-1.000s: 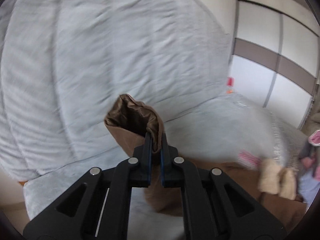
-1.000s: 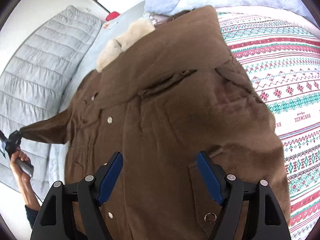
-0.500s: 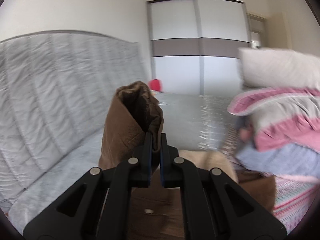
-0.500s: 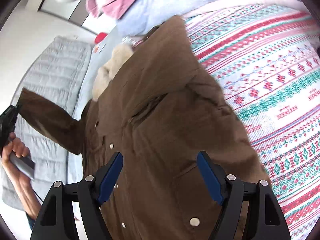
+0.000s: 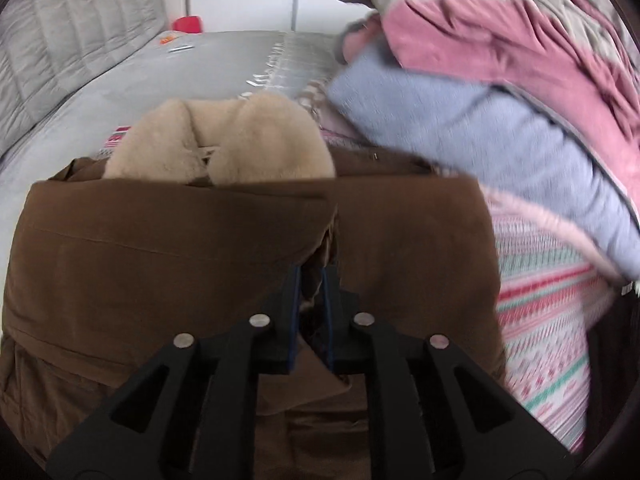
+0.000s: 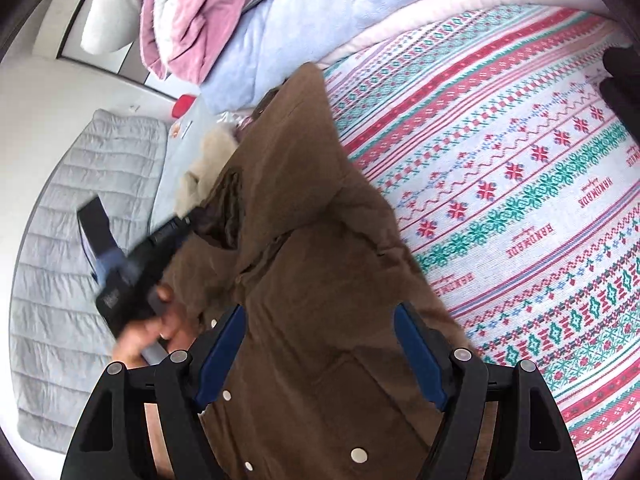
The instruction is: Fold large clothes
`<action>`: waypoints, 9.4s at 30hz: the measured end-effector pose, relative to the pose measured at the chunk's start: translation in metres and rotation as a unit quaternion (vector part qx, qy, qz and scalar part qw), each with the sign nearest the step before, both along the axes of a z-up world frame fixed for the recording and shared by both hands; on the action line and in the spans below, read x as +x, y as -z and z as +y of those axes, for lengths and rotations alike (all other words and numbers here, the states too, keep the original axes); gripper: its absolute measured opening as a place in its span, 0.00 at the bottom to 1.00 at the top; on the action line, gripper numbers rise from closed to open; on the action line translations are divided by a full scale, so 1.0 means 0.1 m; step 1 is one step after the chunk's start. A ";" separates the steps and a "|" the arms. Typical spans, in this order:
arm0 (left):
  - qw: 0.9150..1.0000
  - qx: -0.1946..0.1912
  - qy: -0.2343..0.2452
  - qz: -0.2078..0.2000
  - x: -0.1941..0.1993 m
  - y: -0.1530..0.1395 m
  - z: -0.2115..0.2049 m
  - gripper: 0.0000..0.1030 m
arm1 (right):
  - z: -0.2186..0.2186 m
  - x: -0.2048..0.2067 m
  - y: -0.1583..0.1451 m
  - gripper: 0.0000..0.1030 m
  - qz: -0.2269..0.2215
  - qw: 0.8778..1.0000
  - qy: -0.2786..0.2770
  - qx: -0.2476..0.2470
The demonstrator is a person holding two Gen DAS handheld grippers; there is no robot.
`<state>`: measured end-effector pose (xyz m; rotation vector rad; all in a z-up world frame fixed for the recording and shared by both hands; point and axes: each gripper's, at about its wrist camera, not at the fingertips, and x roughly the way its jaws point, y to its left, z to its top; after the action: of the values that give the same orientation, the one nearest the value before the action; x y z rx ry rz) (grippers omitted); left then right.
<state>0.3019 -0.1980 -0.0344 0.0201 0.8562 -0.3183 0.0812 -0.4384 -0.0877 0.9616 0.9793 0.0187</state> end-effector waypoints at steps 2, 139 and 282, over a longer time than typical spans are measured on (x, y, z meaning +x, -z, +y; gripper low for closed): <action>1.000 -0.001 0.020 -0.017 -0.10 -0.08 0.08 0.26 | -0.03 -0.01 0.00 0.75 0.000 1.000 0.005 0.006; 0.977 -0.111 -0.176 0.053 -4.08 -0.09 4.10 0.12 | 0.27 -3.16 -0.47 0.08 -0.165 0.983 0.014 -0.084; 0.991 -0.118 -0.063 0.007 0.60 -0.13 3.03 0.65 | 0.82 2.06 -0.60 0.74 -0.180 0.875 -0.222 -0.391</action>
<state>0.3622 0.1045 -0.0217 -0.2551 0.8254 -0.2999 0.2871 -0.3568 -0.0277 -0.0335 0.7343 0.1686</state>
